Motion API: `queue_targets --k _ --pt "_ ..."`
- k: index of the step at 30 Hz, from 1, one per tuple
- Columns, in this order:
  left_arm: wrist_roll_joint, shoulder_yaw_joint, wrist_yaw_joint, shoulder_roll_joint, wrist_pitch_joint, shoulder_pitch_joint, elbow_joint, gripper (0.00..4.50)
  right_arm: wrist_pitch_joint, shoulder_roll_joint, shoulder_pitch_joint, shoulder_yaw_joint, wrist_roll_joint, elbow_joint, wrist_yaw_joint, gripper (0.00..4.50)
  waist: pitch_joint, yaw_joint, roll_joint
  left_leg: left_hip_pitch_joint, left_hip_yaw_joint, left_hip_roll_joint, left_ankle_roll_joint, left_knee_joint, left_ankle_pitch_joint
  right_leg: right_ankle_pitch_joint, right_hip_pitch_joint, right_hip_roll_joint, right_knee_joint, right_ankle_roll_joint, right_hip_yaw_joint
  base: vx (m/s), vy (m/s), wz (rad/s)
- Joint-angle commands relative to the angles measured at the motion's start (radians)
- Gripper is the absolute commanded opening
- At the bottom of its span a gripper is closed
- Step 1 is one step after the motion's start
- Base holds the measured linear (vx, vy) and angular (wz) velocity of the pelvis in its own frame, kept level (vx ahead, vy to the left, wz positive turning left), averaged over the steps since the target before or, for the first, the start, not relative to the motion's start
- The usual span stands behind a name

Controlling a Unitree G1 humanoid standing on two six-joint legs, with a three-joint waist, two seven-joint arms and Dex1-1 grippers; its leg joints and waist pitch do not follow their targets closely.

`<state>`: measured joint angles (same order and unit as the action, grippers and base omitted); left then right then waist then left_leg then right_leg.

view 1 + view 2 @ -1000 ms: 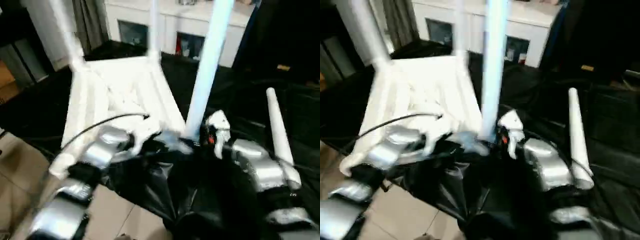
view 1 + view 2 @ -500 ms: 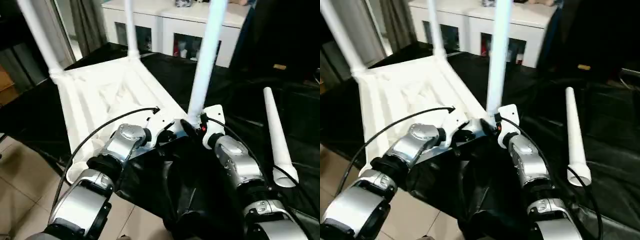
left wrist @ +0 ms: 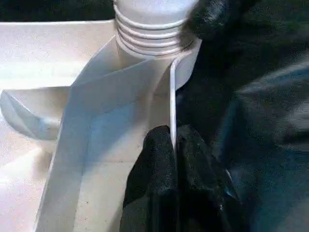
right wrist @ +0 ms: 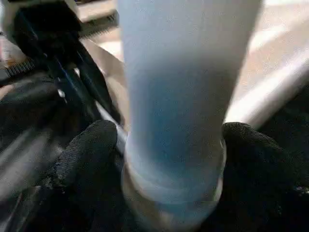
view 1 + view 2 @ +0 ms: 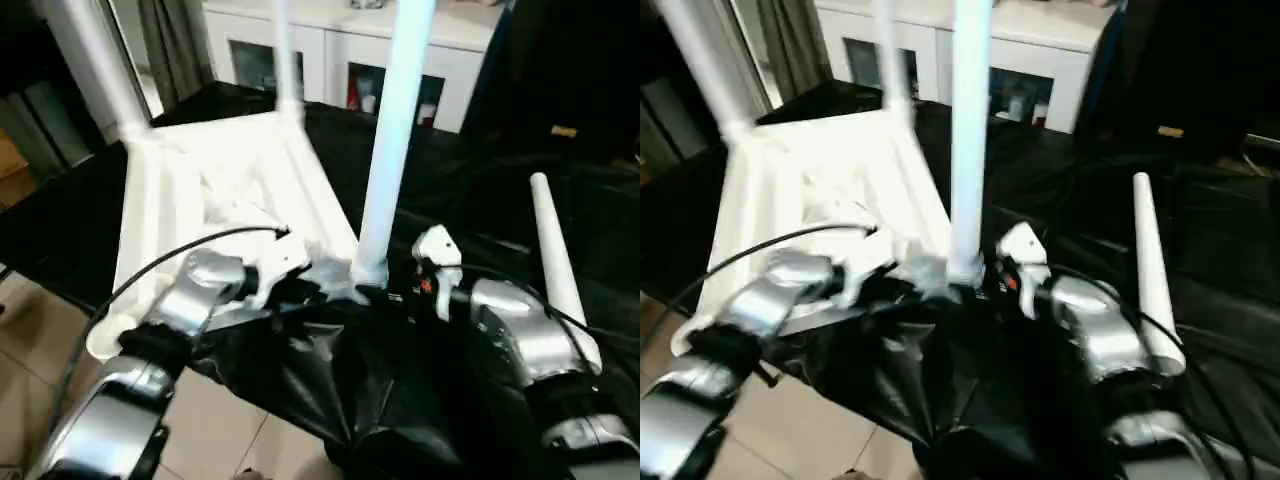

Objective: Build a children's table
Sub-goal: Rotate leg to tighten

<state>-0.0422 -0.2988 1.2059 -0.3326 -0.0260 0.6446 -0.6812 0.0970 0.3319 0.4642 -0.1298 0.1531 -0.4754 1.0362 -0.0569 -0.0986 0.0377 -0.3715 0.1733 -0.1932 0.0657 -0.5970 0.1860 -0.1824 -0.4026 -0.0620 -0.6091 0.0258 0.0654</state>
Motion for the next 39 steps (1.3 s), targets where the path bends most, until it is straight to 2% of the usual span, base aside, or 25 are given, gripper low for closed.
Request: queue_targets --k 1,3,5,7,10,13,15,17,19,20,21,23,25,26,29,30,32,34,35,39 --pt "0.017 -0.023 0.056 0.001 0.0 -0.008 0.054 0.0 -0.007 0.025 -0.003 -0.017 0.003 0.015 0.038 3.71 0.071 0.001 -0.007 0.012 -0.008 -0.044 -0.073 0.067 0.166 -0.169 0.053 -0.083 0.07 0.237 -0.047 0.0 0.0 0.0" --pt "0.017 -0.025 0.064 -0.007 0.001 -0.013 0.064 0.0 -0.003 0.026 -0.004 -0.024 0.003 0.018 0.052 3.51 0.07 -0.001 -0.009 0.013 -0.007 -0.043 -0.065 0.068 0.172 -0.191 0.053 -0.083 0.071 0.228 -0.048 0.0 0.0 0.0" --pt "0.019 -0.026 0.068 -0.011 0.002 -0.015 0.067 0.0 0.002 0.028 -0.006 -0.025 0.006 0.024 0.058 3.49 0.068 -0.001 -0.009 0.01 -0.007 -0.04 -0.062 0.068 0.174 -0.211 0.054 -0.083 0.074 0.218 -0.048 0.0 0.0 0.0" --pt "0.017 -0.023 0.067 -0.014 0.002 -0.017 0.069 0.0 0.014 0.029 -0.009 -0.031 0.01 0.033 0.074 3.14 0.068 0.0 -0.011 0.01 -0.008 -0.04 -0.061 0.068 0.17 -0.221 0.054 -0.083 0.074 0.211 -0.047 0.0 0.0 0.0" --pt "0.016 -0.021 0.06 -0.015 -0.004 -0.019 0.072 0.0 0.025 0.028 -0.015 -0.04 0.013 0.044 0.085 3.09 0.071 0.0 -0.011 0.009 -0.008 -0.04 -0.063 0.067 0.156 -0.203 0.054 -0.082 0.072 0.21 -0.047 0.0 0.0 0.0" --pt "0.012 -0.014 0.031 -0.006 -0.012 -0.017 0.069 0.0 0.034 0.02 -0.02 -0.039 0.013 0.042 0.067 2.75 0.072 0.0 -0.011 0.009 -0.008 -0.04 -0.066 0.066 0.146 -0.179 0.054 -0.081 0.07 0.213 -0.047 0.0 0.0 0.0" --pt "-0.003 0.001 -0.052 0.023 -0.029 0.003 0.036 0.0 0.044 -0.015 -0.013 -0.016 -0.001 0.004 -0.026 2.7 0.071 0.001 -0.011 0.009 -0.008 -0.039 -0.065 0.066 0.145 -0.18 0.053 -0.081 0.07 0.216 -0.047 0.0 0.0 0.0" --pt "-0.014 0.019 -0.135 0.053 -0.045 0.03 -0.007 0.0 0.035 -0.048 0.0 0.007 -0.021 -0.044 -0.13 2.65 0.068 0.005 -0.012 0.01 -0.008 -0.037 -0.053 0.068 0.164 -0.22 0.051 -0.083 0.076 0.212 -0.047 0.0 0.0 0.0" --pt "-0.02 0.044 -0.24 0.096 -0.061 0.071 -0.064 0.0 0.027 -0.089 0.021 0.035 -0.04 -0.109 -0.26 2.65 0.064 0.014 -0.014 0.016 -0.008 -0.031 -0.029 0.07 0.197 -0.316 0.048 -0.082 0.087 0.188 -0.046 0.0 0.0 0.0" --pt "-0.022 0.049 -0.267 0.107 -0.063 0.082 -0.078 0.0 0.027 -0.098 0.026 0.042 -0.043 -0.125 -0.291 2.64 0.065 0.015 -0.014 0.014 -0.01 -0.03 -0.022 0.07 0.195 -0.345 0.051 -0.084 0.089 0.173 -0.045 0.0 0.0 0.0" --pt "-0.022 0.05 -0.272 0.109 -0.064 0.084 -0.081 0.0 0.027 -0.101 0.027 0.044 -0.043 -0.128 -0.297 2.64 0.064 0.015 -0.015 0.014 -0.01 -0.03 -0.024 0.071 0.197 -0.354 0.05 -0.083 0.093 0.167 -0.045 0.0 0.0 0.0" --pt "-0.033 0.079 -0.446 0.175 -0.091 0.155 -0.178 0.0 0.043 -0.179 0.061 0.094 -0.038 -0.198 -0.485 2.63 0.064 0.018 -0.013 0.017 -0.009 -0.028 -0.022 0.069 0.199 -0.345 0.045 -0.08 0.093 0.165 -0.047 0.0 0.0 0.0" --pt "-0.036 0.092 -0.543 0.216 -0.098 0.194 -0.232 0.0 0.044 -0.233 0.083 0.109 -0.051 -0.236 -0.608 2.63 0.066 0.017 -0.013 0.014 -0.01 -0.027 -0.016 0.071 0.183 -0.34 0.049 -0.081 0.093 0.162 -0.046 0.0 0.0 0.0" --pt "-0.041 0.094 -0.573 0.231 -0.092 0.208 -0.253 0.0 0.037 -0.256 0.09 0.11 -0.061 -0.247 -0.643 2.63 0.068 0.017 -0.01 0.014 -0.011 -0.027 -0.018 0.069 0.178 -0.319 0.049 -0.082 0.092 0.163 -0.047 0.0 0.0 0.0" --pt "-0.045 0.094 -0.581 0.255 -0.081 0.221 -0.275 0.0 0.009 -0.289 0.1 0.1 -0.069 -0.259 -0.648 2.63 0.071 0.014 -0.013 0.01 -0.009 -0.026 -0.036 0.067 0.154 -0.251 0.054 -0.082 0.086 0.175 -0.047 0.0 0.0 0.0" --pt "-0.045 0.09 -0.569 0.26 -0.072 0.219 -0.272 0.0 0.006 -0.295 0.099 0.099 -0.062 -0.253 -0.631 2.98 0.072 0.012 -0.012 0.007 -0.01 -0.026 -0.046 0.067 0.142 -0.227 0.056 -0.082 0.083 0.181 -0.046 0.0 0.0 0.0" --pt "-0.044 0.074 -0.52 0.258 -0.043 0.214 -0.269 0.0 0.002 -0.289 0.096 0.098 -0.045 -0.232 -0.57 3.33 0.072 0.012 -0.011 0.006 -0.01 -0.028 -0.064 0.066 0.135 -0.189 0.057 -0.082 0.079 0.196 -0.046 0.0 0.0 0.0" --pt "-0.044 0.067 -0.494 0.252 -0.027 0.21 -0.268 0.0 -0.001 -0.276 0.094 0.093 -0.046 -0.223 -0.543 3.42 0.07 0.013 -0.012 0.007 -0.009 -0.028 -0.071 0.066 0.154 -0.206 0.058 -0.082 0.083 0.198 -0.045 0.0 0.0 0.0" --pt "-0.044 0.064 -0.483 0.248 -0.025 0.207 -0.266 0.0 -0.002 -0.268 0.092 0.088 -0.046 -0.217 -0.526 3.55 0.069 0.015 -0.013 0.003 -0.011 -0.026 -0.071 0.068 0.162 -0.229 0.062 -0.083 0.084 0.188 -0.044 0.0 0.0 0.0" --pt "-0.029 0.038 -0.339 0.2 0.014 0.165 -0.217 0.0 -0.019 -0.172 0.058 0.04 -0.041 -0.146 -0.339 3.55 0.07 0.012 -0.015 0.006 -0.01 -0.029 -0.081 0.066 0.159 -0.245 0.062 -0.083 0.087 0.182 -0.045 0.0 0.0 0.0"
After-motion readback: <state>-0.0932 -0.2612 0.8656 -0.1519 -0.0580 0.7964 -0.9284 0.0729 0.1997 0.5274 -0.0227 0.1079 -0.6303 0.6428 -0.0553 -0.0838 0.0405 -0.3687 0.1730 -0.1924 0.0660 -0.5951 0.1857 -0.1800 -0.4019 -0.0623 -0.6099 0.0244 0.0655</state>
